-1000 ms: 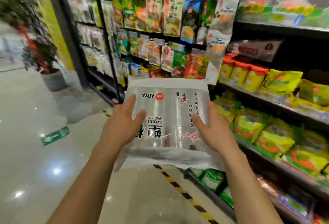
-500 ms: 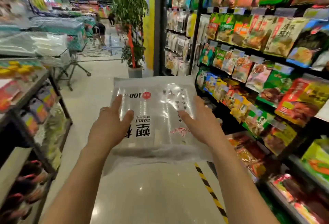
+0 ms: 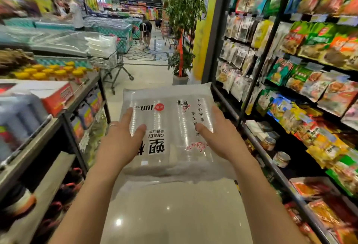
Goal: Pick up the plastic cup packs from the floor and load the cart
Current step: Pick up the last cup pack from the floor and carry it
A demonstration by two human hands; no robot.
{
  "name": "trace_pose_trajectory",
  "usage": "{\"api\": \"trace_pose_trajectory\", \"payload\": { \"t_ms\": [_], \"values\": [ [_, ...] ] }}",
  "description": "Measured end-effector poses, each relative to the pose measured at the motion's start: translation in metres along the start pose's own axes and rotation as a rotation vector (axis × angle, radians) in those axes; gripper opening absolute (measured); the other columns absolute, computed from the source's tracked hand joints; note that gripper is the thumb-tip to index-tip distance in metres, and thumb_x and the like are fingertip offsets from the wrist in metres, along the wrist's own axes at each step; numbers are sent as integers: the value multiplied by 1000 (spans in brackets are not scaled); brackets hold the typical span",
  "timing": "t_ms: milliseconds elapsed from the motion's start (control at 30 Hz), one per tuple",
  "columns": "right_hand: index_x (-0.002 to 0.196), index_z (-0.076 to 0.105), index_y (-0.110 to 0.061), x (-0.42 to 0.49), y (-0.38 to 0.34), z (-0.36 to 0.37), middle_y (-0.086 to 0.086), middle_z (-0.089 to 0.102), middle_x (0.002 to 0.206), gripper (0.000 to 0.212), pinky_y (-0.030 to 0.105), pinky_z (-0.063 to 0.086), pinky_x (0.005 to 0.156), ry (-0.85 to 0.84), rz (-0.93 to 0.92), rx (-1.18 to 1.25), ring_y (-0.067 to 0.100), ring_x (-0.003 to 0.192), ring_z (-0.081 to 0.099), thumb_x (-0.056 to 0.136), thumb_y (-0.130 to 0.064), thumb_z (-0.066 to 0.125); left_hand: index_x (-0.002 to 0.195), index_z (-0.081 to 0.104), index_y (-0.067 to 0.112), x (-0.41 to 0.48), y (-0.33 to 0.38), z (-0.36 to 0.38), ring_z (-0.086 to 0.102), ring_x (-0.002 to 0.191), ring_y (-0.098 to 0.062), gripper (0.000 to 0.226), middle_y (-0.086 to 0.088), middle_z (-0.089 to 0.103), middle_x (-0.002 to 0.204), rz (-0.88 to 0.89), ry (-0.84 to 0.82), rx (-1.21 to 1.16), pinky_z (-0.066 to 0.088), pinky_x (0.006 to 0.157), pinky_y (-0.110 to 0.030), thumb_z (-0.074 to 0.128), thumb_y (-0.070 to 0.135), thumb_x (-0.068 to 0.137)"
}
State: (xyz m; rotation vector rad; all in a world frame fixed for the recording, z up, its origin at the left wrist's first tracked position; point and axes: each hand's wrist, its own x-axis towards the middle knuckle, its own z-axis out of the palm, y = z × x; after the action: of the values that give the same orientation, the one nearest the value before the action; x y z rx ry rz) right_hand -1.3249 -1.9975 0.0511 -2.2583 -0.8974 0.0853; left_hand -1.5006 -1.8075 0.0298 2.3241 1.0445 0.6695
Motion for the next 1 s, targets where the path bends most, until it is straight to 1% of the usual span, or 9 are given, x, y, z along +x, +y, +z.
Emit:
{"api": "trace_pose_trajectory", "payload": {
  "t_ms": [67, 167, 300, 433, 567, 700, 867, 933, 1000],
  "values": [
    [152, 8, -36, 34, -2, 16, 5, 36, 151, 79, 42, 38, 98, -5, -18, -5, 27, 134, 39, 89, -61, 48, 152, 15, 37, 31, -8, 5, 42, 132, -33, 66, -10, 36, 151, -13, 17, 6, 39, 99, -43, 40, 56, 94],
    [151, 10, -37, 95, -1, 40, 4, 38, 149, 79, 41, 39, 96, -7, -69, 25, 26, 131, 42, 87, -63, 47, 152, 15, 36, 87, -17, 17, 42, 131, -34, 66, -13, 38, 149, -26, 36, 46, 41, 96, -43, 41, 55, 94],
    [154, 8, -31, 195, 2, 63, 4, 30, 156, 80, 39, 35, 104, -28, -56, 24, 24, 139, 34, 90, -59, 48, 152, 15, 34, 179, -18, 38, 42, 132, -32, 65, -13, 39, 149, -39, 60, 66, 41, 95, -43, 41, 53, 95],
    [152, 13, -32, 300, -2, 77, 4, 32, 154, 77, 38, 34, 104, -39, -100, 58, 22, 139, 33, 89, -57, 50, 152, 14, 34, 271, -10, 56, 41, 132, -32, 64, -14, 38, 148, -63, 74, 74, 41, 94, -42, 41, 51, 97],
    [154, 10, -30, 393, -6, 90, 3, 29, 156, 79, 37, 32, 106, -49, -111, 41, 21, 141, 30, 91, -55, 51, 152, 12, 36, 363, -18, 74, 44, 129, -35, 66, -19, 41, 144, -74, 80, 59, 42, 93, -44, 40, 53, 95],
    [153, 13, -34, 477, -11, 114, 2, 37, 153, 77, 37, 37, 101, -47, -152, 44, 22, 138, 36, 90, -56, 51, 151, 13, 37, 447, -32, 92, 45, 128, -34, 66, -17, 45, 142, -82, 88, 66, 43, 92, -43, 40, 56, 94],
    [154, 12, -31, 592, -21, 165, -4, 29, 157, 78, 36, 33, 106, -70, -158, 35, 19, 142, 30, 91, -56, 51, 151, 16, 35, 561, -63, 115, 47, 125, -35, 64, -16, 44, 141, -96, 107, 72, 43, 91, -42, 41, 53, 95],
    [153, 16, -33, 643, -29, 192, -8, 33, 154, 76, 36, 34, 105, -64, -190, 62, 18, 140, 33, 90, -55, 52, 151, 14, 37, 615, -85, 125, 47, 126, -36, 65, -16, 42, 143, -102, 102, 63, 42, 94, -43, 40, 55, 94],
    [152, 17, -33, 698, -39, 221, -7, 36, 152, 77, 37, 36, 105, -60, -187, 81, 19, 138, 37, 88, -57, 52, 151, 12, 39, 673, -107, 133, 45, 127, -37, 66, -15, 41, 145, -107, 99, 58, 42, 95, -45, 38, 58, 93]
  ]
}}
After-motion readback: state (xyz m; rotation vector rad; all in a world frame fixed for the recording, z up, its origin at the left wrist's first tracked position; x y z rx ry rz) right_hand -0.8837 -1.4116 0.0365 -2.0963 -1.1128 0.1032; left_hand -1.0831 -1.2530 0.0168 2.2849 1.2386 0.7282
